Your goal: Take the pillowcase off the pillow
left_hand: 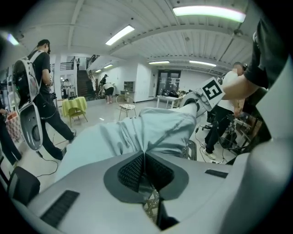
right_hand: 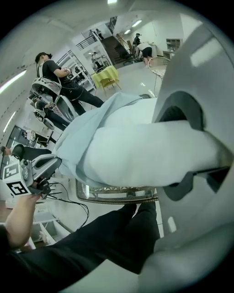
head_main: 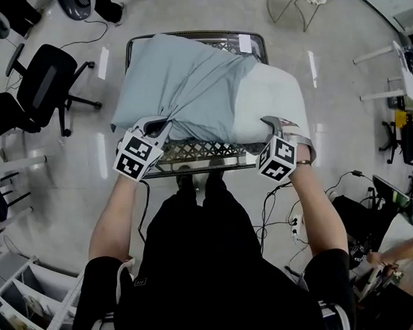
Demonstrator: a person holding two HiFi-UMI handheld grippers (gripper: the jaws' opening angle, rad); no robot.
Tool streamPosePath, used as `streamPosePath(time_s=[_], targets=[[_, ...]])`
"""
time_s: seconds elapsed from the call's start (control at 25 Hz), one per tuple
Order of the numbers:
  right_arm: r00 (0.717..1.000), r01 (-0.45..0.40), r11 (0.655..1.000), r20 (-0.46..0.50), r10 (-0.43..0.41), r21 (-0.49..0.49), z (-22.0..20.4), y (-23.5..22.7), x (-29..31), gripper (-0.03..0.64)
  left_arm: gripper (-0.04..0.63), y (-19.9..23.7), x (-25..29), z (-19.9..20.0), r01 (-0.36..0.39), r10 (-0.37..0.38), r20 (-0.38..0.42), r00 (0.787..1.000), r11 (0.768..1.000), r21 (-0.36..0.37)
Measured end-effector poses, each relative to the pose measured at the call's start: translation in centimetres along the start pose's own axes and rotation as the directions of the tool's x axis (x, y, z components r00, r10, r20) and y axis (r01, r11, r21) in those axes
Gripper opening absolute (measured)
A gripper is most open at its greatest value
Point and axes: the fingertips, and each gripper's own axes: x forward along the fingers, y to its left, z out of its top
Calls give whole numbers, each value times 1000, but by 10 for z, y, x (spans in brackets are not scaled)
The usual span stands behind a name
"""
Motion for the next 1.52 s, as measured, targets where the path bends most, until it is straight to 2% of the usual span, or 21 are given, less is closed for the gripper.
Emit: streamPosePath(time_s=[0.08,0.16,0.28,0.36,0.44,0.52,0.68,0.76,0.88,0.96,1.08,1.24,1.32,1.52], targets=[[1000,-19,1000,3,19,4,-2,-8,-6,199,28,-12,-1,8,-10,10,-2,1000,999,46],[999,-42,999,11,42,4,-2,-19,-11,199,92,-20,-7,14,-53,52,7,999,995,80],[994,-106,993,21,105,51,-3,-33,-22,199,184,-25,-20,14,-111,109,26,994,990,83],[989,-148,986,27,146,75,-1,-43,-31,199,215,-18,-30,5,-175,174,15,985,979,102],[982,-185,980,37,183,79,3,-49,-40,199,241,-1,-37,-4,-263,267,-9,964,954,145],[975,-223,971,48,219,83,5,-50,-51,201,252,19,-43,-2,-341,350,-8,937,919,199],[959,-279,953,81,270,121,7,-54,-69,202,252,41,-53,31,-421,426,57,903,853,308],[954,-297,945,94,286,138,5,-57,-74,202,269,49,-62,46,-454,449,91,889,836,310],[944,-326,934,102,314,148,-3,-57,-74,204,309,63,-71,58,-455,447,97,889,840,296],[933,-355,923,117,340,150,-8,-60,-73,205,352,68,-70,65,-418,414,85,906,847,329],[917,-392,911,134,376,131,-21,-75,-71,209,359,69,-70,83,-368,369,76,926,845,389],[896,-438,893,139,423,107,-54,-108,-65,218,359,88,-78,94,-392,404,51,913,838,379],[887,-454,885,140,440,98,-69,-121,-62,219,359,95,-75,92,-388,405,25,914,854,347],[852,-514,855,159,500,67,-72,-125,-59,219,357,101,-60,81,-305,318,-21,948,925,228]])
